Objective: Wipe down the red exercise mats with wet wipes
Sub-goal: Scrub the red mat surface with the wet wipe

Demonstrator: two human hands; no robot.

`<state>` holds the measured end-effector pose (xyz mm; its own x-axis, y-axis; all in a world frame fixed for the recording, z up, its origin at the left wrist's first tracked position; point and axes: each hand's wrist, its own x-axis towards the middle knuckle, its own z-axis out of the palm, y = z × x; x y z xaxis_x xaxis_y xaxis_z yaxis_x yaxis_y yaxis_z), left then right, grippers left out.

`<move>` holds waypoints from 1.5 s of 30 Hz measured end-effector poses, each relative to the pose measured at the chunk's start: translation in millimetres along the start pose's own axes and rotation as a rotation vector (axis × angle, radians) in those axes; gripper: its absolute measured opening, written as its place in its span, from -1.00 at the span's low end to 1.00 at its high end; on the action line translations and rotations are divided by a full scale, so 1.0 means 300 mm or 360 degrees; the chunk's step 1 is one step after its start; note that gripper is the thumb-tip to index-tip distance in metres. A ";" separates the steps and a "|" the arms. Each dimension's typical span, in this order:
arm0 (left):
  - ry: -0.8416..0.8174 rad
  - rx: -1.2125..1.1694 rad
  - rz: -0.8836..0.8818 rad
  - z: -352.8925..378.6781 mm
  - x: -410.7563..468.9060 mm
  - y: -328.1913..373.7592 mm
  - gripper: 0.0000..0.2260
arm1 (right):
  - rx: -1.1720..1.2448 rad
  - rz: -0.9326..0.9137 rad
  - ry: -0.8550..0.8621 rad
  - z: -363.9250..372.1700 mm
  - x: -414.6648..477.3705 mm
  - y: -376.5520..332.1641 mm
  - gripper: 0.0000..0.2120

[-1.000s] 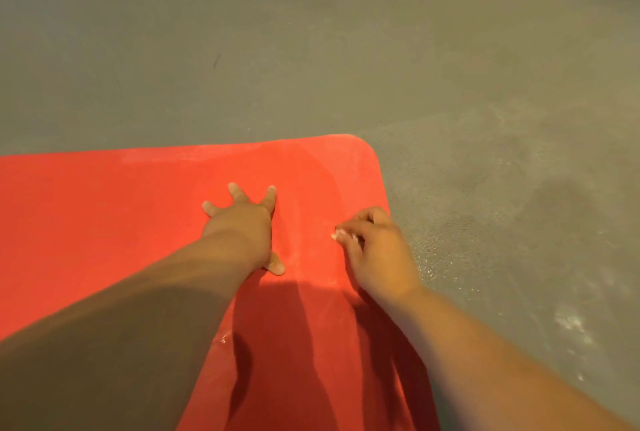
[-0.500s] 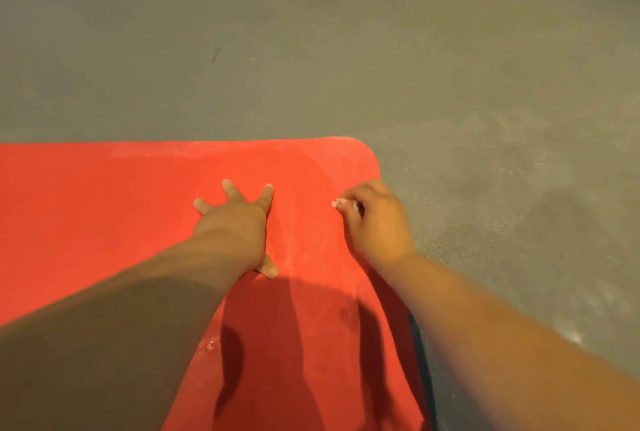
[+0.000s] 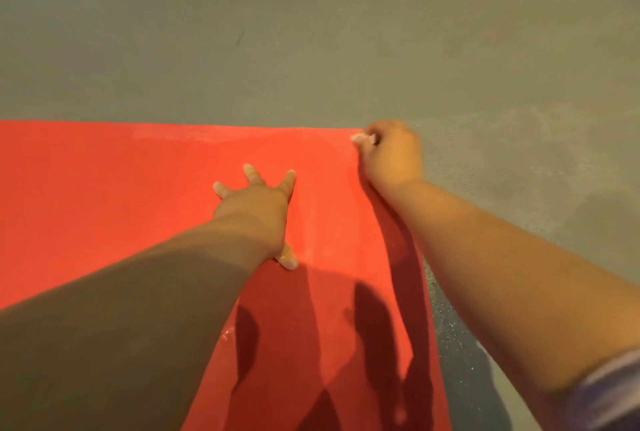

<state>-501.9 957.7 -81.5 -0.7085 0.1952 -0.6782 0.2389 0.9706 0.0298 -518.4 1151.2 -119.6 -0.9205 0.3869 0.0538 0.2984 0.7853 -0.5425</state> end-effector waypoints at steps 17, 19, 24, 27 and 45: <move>0.0018 0.0049 -0.0028 -0.007 0.013 0.012 0.34 | 0.0025 0.0266 0.0046 0.045 0.021 -0.060 -0.81; 0.0039 0.0093 0.0002 -0.002 0.013 0.003 0.34 | 0.0106 -0.0072 -0.0186 0.090 -0.010 -0.140 -0.84; 0.0075 0.0146 0.0105 0.004 -0.004 -0.028 0.27 | 0.0032 -0.0087 -0.0050 -0.016 -0.097 -0.007 -0.83; 0.0082 0.0244 0.0249 0.017 -0.054 -0.095 0.20 | -0.0026 0.0279 0.0089 -0.077 -0.121 0.097 -0.85; 0.0100 0.0073 0.0024 0.113 -0.149 -0.243 0.17 | -0.0119 -0.0408 -0.0360 -0.035 -0.438 -0.009 -0.86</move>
<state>-465.2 873.4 -78.0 -0.7445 0.2195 -0.6305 0.2790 0.9603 0.0049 -395.6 1103.3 -116.2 -0.9980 0.0622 -0.0111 0.0601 0.8797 -0.4717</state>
